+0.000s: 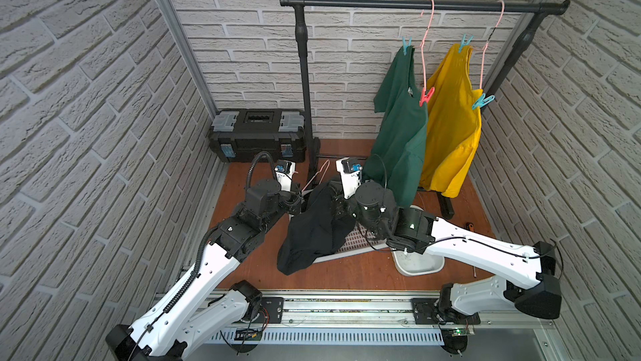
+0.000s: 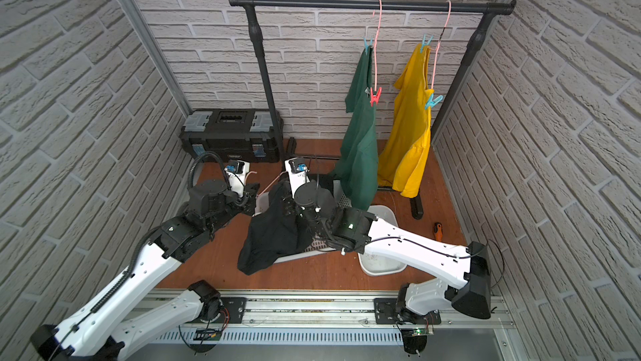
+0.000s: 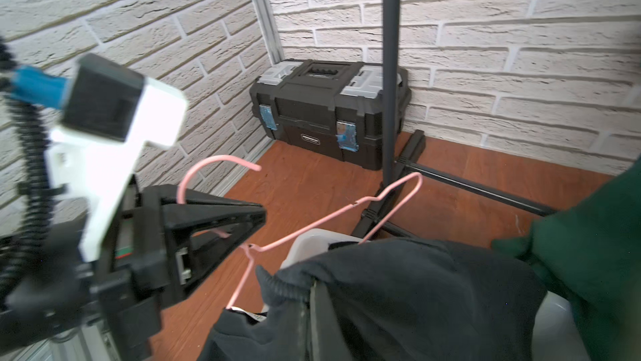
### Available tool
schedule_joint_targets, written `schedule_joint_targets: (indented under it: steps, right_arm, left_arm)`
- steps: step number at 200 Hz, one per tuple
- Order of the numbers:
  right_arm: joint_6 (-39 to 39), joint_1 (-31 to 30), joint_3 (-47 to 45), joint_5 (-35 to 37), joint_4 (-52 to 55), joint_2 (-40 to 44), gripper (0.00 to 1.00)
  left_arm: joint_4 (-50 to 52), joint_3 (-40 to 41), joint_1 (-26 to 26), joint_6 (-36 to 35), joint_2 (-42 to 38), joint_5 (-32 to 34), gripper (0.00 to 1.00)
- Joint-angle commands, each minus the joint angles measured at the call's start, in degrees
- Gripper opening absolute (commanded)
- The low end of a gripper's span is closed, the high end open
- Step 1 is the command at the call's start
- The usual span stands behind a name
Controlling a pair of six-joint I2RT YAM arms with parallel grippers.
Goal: Remove the clothespins securing t-shirts to the hanger
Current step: Remove the T-shirt from the hanger.
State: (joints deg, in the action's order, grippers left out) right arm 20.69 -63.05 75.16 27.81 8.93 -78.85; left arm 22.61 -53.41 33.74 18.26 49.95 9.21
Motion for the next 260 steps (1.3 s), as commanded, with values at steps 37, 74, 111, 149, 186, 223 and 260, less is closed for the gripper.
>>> schedule_joint_targets:
  steps: [37,74,111,149,186,223,260]
  right_arm:
    - [-2.86,-1.47,-0.81,4.0,-5.22,2.36,0.02]
    - [-2.25,-0.97,-6.33,7.87,-4.0,2.62,0.02]
    - [4.35,2.15,-14.89,7.62,-4.69,4.8,0.02]
    - [7.89,6.3,-21.68,5.55,-3.47,7.48,0.02]
    - [9.55,9.78,-25.42,-0.01,-2.88,7.38,0.02]
    - [10.51,13.83,-26.35,-7.72,-0.72,5.13,0.05]
    - [10.22,16.65,-26.63,-13.28,0.55,4.18,0.22]
  left_arm:
    - [-0.29,0.14,-0.7,0.72,-0.4,0.94,0.0]
    - [-1.27,-0.05,-0.81,1.01,-0.04,0.06,0.0]
    - [-2.2,-0.48,-0.85,1.58,0.48,-0.72,0.0]
    - [-4.27,-0.97,-0.82,2.19,1.44,-1.64,0.0]
    - [-6.81,-1.26,-0.84,3.41,2.75,-2.59,0.0]
    - [-9.27,-1.26,-0.72,4.38,3.91,-3.24,0.0]
    - [-12.24,-1.45,-0.47,4.98,5.27,-2.78,0.0]
